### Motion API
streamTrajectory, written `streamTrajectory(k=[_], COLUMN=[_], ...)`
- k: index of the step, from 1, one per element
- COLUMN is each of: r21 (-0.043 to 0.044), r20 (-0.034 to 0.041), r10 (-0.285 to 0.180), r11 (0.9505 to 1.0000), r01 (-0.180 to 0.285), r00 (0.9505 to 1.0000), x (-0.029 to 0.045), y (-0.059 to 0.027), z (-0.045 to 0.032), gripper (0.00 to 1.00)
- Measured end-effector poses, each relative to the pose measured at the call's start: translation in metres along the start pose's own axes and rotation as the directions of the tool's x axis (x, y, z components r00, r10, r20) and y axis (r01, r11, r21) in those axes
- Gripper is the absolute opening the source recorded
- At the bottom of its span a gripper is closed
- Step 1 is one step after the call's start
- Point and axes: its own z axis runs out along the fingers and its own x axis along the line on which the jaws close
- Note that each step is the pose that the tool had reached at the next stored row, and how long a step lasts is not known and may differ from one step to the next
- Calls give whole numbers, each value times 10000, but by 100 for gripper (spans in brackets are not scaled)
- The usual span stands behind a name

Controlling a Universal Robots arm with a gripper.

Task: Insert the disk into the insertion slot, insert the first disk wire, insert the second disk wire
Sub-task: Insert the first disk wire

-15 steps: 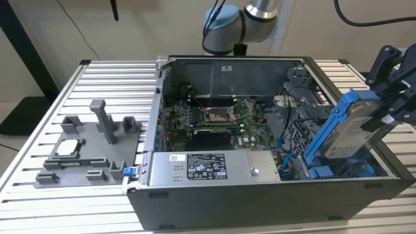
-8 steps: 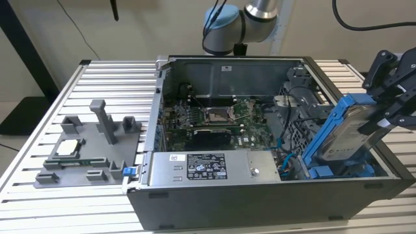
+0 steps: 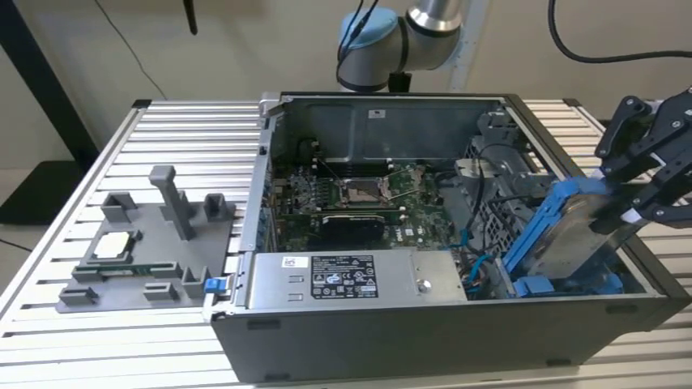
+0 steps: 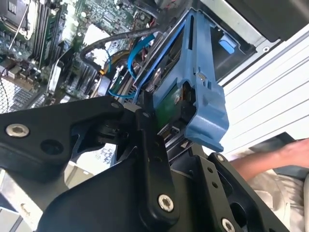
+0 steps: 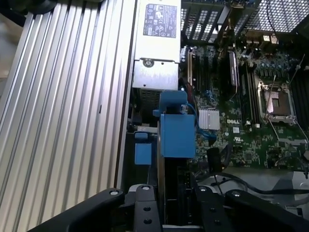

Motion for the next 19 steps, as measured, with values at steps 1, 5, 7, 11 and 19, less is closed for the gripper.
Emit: streamTrajectory(k=[1, 5, 7, 11, 19], r21=[0, -1, 3, 286, 1146], r20=[-4, -1, 1, 0, 13], r10=[2, 0, 0, -16, -72], r11=[10000, 10000, 10000, 9996, 9934], r01=[-2, 0, 0, 16, 70], r00=[10000, 10000, 10000, 10000, 10000], x=[0, -9, -14, -26, -31], y=[3, 66, 95, 212, 474], z=[-6, -160, -220, -177, -62], gripper=[100, 100, 100, 100, 100])
